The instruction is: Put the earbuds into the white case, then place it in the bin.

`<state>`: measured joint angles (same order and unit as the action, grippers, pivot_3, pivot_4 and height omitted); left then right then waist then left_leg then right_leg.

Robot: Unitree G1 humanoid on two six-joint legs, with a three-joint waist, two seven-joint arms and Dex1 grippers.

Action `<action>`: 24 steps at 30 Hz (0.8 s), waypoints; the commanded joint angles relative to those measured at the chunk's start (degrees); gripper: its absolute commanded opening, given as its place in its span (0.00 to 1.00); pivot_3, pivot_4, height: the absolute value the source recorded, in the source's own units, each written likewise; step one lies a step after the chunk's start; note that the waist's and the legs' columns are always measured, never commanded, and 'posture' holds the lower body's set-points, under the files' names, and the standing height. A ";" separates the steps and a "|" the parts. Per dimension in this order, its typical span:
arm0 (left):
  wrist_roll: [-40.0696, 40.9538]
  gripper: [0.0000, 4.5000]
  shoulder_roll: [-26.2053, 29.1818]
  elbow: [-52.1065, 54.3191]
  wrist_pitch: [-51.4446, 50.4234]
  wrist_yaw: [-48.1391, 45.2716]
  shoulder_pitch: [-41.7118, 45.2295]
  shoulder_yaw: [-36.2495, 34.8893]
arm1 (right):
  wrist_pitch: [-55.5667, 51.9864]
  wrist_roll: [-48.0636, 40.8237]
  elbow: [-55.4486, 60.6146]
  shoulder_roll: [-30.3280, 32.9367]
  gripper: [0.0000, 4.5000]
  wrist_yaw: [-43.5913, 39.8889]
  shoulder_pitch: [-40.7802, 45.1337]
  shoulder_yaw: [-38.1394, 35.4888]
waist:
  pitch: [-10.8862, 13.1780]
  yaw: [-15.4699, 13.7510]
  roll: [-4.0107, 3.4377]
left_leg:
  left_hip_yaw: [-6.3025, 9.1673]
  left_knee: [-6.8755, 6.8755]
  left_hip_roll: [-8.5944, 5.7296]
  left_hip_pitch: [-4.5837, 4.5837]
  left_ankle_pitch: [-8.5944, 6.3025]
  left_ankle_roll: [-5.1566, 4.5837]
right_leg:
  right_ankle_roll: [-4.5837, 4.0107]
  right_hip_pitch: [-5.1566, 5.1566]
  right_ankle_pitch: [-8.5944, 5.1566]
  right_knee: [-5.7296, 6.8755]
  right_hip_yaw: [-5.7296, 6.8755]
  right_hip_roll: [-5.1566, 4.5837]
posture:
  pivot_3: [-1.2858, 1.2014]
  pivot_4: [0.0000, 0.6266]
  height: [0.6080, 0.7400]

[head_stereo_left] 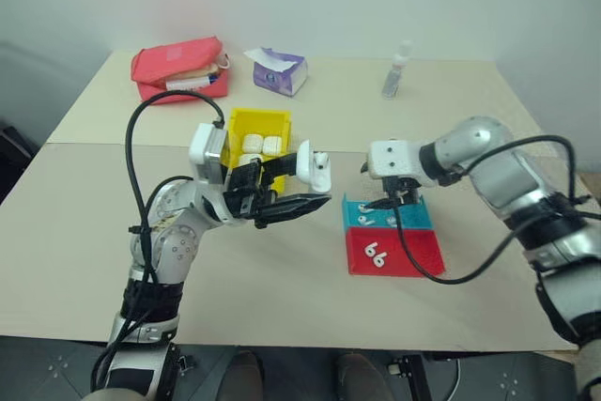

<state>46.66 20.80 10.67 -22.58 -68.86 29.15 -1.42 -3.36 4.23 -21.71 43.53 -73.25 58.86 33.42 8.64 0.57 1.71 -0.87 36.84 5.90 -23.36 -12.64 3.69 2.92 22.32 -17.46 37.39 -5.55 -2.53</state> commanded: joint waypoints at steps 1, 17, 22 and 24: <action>1.44 0.62 0.44 3.19 -0.08 1.12 0.02 -1.25 | 6.41 4.89 -6.69 -1.85 0.64 -2.98 3.41 1.01 | 0.00 0.01 -0.01 | 0.00 0.01 0.00 0.00 0.00 0.00 | 0.00 0.00 0.00 0.00 0.00 0.00 | 0.52 0.24 1.00; 1.74 0.62 0.85 5.25 0.33 3.43 -1.48 -1.60 | 12.02 11.96 -20.32 -8.99 0.64 -2.28 4.79 -0.74 | 0.02 0.29 -0.03 | -0.01 0.02 0.00 0.09 0.03 0.06 | -0.01 -0.01 0.00 0.15 -0.02 0.00 | 0.52 0.24 1.00; 1.71 0.62 0.93 6.33 0.43 4.09 -2.13 -1.48 | 12.13 13.41 -23.60 -10.21 0.64 -1.23 4.93 -1.62 | 0.02 0.30 -0.03 | -0.01 0.02 0.00 0.13 0.05 0.08 | 0.00 -0.04 0.00 0.17 -0.02 0.00 | 0.52 0.24 1.00; 1.69 0.62 0.99 6.58 0.52 4.14 -2.44 -1.46 | 13.09 13.54 -24.25 -10.35 0.64 -1.45 4.55 -1.95 | 0.02 0.30 -0.04 | -0.01 0.03 0.00 0.15 0.05 0.09 | -0.01 -0.05 0.00 0.19 -0.02 0.00 | 0.52 0.24 1.00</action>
<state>47.34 21.55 15.11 -22.52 -64.80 26.93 -2.09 8.51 17.19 -45.25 33.09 -74.71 63.26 32.24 8.66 0.87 1.67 -0.87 36.87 5.90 -23.19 -12.59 3.79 2.92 22.25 -17.46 37.59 -5.57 -2.53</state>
